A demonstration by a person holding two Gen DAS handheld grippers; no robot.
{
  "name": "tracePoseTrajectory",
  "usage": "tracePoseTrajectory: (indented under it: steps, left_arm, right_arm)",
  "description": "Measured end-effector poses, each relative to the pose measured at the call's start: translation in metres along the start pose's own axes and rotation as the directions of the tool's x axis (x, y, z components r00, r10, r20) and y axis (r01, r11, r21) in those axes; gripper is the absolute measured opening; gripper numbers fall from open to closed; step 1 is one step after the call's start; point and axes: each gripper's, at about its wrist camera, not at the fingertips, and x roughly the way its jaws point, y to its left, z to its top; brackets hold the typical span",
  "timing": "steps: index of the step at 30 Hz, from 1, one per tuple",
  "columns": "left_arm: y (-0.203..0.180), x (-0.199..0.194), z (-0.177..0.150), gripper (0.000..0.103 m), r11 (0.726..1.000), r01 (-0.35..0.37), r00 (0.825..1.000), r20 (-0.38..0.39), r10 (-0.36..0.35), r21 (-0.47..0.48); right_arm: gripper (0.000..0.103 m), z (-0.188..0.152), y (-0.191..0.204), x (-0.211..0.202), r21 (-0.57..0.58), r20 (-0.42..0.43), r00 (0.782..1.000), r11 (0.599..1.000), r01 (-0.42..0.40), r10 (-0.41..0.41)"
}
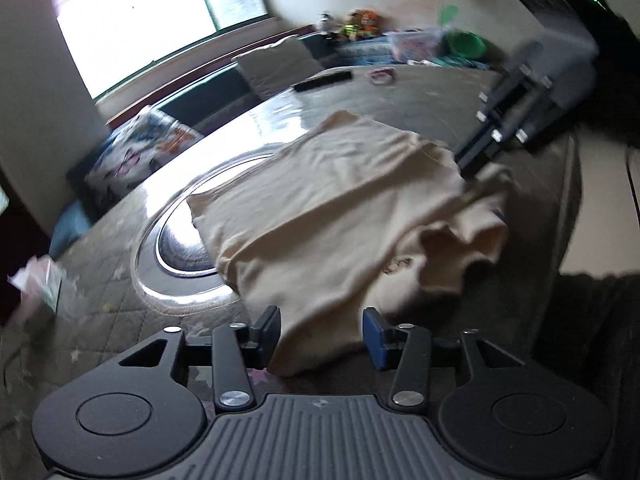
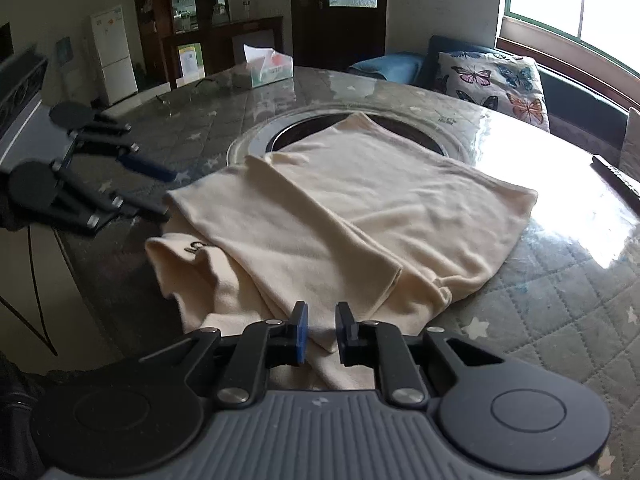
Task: Fold clothes
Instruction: 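Grasp the sweatshirt hem with both grippers and lift it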
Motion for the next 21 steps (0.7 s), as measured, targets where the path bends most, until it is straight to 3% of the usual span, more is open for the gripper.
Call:
tracePoseTrajectory:
  steps: [6,11,17,19,21]
  left_arm:
    - [-0.031,0.006,-0.003,0.051,0.988,0.023,0.999,0.041,-0.029,0.15]
    - [-0.036,0.014,0.002,0.05,0.987,0.031,0.996,0.077,-0.044,0.161]
    - [-0.021,0.019,0.012,0.017,0.995,0.06,0.992,0.11,-0.069,0.079]
    - [-0.014,0.021,0.017,0.015,0.997,0.065,0.99,0.119,-0.07,0.044]
    - [-0.008,0.025,0.022,0.012,0.998,0.066,0.99,0.122,-0.068,0.016]
  right_arm:
    - [0.026,-0.003,0.005,-0.01,-0.059,-0.023,1.0,0.998,0.011,-0.012]
    - [0.04,-0.007,0.014,-0.015,-0.12,-0.033,0.999,0.993,0.006,-0.01]
    - [0.052,-0.01,0.023,-0.016,-0.184,-0.038,0.999,0.983,-0.022,0.015]
    - [0.053,-0.011,0.026,-0.015,-0.208,-0.041,0.999,0.977,-0.036,0.028]
    - [0.061,-0.011,0.029,-0.013,-0.231,-0.042,0.998,0.972,-0.049,0.04]
